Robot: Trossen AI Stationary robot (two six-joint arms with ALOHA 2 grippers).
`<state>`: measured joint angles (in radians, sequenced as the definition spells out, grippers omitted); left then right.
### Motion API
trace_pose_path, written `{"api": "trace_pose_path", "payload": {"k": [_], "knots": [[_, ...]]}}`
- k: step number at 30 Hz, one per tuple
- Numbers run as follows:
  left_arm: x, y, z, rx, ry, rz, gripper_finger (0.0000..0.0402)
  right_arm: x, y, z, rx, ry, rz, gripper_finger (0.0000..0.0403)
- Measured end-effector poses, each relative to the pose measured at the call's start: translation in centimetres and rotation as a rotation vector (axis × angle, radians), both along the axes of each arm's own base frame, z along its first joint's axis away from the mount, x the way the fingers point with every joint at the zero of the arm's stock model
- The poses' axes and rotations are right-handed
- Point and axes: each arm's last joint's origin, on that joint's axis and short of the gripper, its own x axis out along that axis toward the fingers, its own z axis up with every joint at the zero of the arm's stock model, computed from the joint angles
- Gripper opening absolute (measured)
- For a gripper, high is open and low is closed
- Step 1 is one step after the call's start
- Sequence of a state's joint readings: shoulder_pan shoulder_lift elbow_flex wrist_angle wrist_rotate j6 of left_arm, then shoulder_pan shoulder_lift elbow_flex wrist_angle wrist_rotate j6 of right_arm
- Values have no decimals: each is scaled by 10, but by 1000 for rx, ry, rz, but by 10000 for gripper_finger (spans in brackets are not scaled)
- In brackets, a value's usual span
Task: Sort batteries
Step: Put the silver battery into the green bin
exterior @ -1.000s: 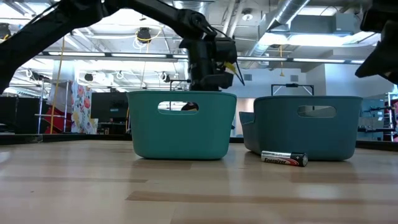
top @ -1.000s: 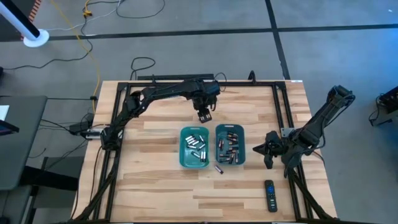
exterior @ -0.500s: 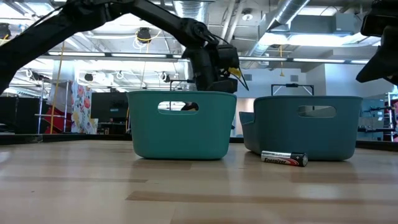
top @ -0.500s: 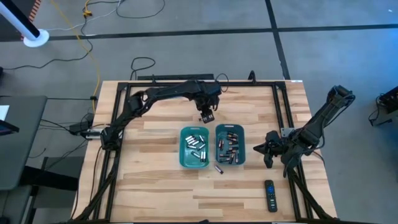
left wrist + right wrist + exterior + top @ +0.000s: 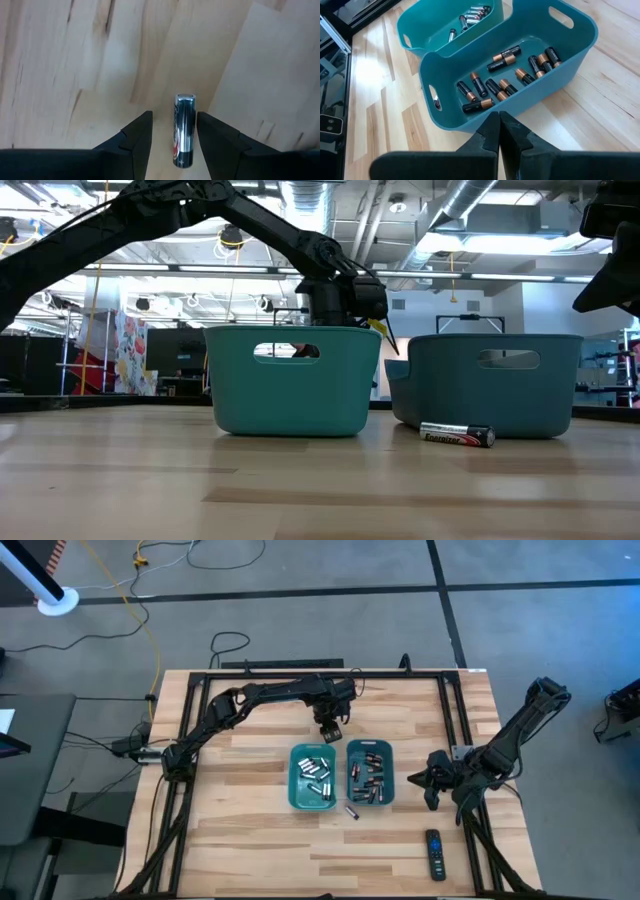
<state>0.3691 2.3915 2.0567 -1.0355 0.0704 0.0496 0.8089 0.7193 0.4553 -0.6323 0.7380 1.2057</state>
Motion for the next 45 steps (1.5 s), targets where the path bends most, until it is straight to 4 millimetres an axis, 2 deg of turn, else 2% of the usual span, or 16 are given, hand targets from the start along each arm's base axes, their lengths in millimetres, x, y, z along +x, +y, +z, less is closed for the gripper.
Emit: {"api": "trace_pose_path", "payload": {"k": [5, 19, 22, 28, 45], "knots": [[0, 0, 2, 9, -10, -10, 151, 0, 0, 0, -4, 3, 1, 28], [0, 3, -11, 73, 23, -11, 148, -1, -1, -1, -19, 17, 1, 28], [0, 4, -11, 79, 26, -8, 127, -1, -1, -1, -20, 18, 1, 28], [-2, 9, -11, 96, 31, -19, 38, -1, -1, -2, -21, 19, 1, 28], [-2, 12, -12, 111, 23, -26, 36, -2, -2, -2, -29, 27, 1, 28]]}}
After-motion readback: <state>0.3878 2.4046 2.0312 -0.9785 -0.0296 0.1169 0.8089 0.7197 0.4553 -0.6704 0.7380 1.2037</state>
